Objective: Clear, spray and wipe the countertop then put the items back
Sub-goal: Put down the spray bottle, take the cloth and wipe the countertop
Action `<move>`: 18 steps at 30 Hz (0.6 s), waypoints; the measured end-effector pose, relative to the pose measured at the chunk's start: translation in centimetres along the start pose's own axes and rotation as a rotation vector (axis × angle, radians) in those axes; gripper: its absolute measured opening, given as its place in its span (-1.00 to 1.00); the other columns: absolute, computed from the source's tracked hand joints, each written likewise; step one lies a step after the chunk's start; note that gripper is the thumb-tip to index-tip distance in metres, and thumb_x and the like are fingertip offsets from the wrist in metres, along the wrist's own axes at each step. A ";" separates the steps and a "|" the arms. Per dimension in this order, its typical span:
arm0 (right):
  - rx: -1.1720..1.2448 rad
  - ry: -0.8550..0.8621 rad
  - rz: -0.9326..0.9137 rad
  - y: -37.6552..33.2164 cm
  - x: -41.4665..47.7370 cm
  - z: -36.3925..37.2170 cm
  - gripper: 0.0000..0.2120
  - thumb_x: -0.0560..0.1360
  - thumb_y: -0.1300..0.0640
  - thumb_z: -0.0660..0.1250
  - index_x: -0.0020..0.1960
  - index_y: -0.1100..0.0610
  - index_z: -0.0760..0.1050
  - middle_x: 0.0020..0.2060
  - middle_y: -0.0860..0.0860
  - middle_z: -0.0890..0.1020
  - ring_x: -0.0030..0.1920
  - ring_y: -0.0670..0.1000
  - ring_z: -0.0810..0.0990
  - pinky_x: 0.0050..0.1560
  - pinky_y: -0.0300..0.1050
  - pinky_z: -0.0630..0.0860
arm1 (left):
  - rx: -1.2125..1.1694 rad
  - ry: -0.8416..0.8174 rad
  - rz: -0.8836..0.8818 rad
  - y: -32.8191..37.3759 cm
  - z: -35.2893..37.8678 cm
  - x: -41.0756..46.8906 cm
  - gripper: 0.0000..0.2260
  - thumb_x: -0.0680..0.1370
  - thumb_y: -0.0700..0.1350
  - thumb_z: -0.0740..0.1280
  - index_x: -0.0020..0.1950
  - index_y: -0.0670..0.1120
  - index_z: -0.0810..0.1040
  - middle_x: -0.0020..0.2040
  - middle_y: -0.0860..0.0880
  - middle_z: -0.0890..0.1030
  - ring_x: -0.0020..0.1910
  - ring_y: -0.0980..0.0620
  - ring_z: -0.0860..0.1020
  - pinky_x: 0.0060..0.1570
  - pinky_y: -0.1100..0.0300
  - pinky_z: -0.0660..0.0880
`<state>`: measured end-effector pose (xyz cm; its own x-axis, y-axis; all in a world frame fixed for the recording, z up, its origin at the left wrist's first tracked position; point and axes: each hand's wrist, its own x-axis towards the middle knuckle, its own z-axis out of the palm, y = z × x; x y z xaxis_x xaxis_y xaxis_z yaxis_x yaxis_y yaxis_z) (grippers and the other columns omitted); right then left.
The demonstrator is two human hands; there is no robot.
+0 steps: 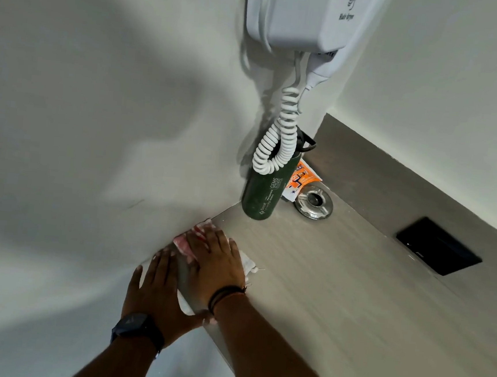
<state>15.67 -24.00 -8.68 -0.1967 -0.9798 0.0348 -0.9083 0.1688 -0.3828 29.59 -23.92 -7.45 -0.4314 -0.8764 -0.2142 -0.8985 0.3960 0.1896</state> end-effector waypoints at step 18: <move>-0.101 0.029 0.255 7.3 -7.1 -4.4 -0.42 0.50 -0.05 0.05 0.53 -0.14 0.09 0.55 0.03 0.14 0.54 0.07 0.04 0.52 0.06 -0.01 | 0.162 -0.227 0.274 1.2 -3.6 3.8 0.30 0.09 0.62 0.28 0.55 0.03 -0.31 0.59 -0.04 -0.24 0.55 -0.06 -0.22 0.50 0.00 -0.19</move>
<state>8.81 -15.39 -7.69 -0.4330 -0.9011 -0.0235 -0.8601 0.4208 -0.2885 27.15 -27.73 -4.63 -0.6476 -0.6567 -0.3863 -0.7412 0.6606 0.1196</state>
